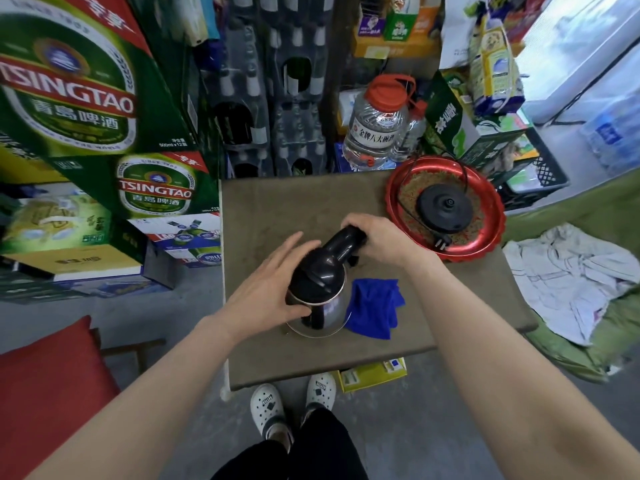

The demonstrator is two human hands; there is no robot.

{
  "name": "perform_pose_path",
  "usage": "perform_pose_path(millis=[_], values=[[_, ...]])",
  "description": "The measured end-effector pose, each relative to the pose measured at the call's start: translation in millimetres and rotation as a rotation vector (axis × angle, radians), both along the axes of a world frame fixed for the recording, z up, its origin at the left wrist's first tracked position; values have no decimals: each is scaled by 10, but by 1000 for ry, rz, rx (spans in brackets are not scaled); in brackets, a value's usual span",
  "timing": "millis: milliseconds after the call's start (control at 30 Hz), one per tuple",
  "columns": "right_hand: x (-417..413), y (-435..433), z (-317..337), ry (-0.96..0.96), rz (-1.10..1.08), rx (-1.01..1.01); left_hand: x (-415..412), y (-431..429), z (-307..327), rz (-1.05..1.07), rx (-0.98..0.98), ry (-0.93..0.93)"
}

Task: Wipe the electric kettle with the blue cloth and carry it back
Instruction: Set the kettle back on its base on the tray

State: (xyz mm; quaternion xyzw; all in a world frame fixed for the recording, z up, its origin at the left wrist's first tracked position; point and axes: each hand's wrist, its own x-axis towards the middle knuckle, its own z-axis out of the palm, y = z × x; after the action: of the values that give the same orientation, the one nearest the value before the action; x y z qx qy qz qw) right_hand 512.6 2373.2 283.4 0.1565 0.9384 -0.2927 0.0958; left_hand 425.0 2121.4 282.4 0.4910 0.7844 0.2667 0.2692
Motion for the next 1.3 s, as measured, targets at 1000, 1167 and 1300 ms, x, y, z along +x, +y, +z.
perform_pose_path(millis=[1000, 1167, 1300], values=[[1648, 3418, 183, 275, -618, -29, 1034, 4013, -338, 484, 178, -633], [1678, 3547, 29, 267, -645, -96, 1037, 4089, -490, 475, 143, -621], [1664, 3598, 1, 262, -657, -136, 1024, 4130, -469, 492, 144, -586]])
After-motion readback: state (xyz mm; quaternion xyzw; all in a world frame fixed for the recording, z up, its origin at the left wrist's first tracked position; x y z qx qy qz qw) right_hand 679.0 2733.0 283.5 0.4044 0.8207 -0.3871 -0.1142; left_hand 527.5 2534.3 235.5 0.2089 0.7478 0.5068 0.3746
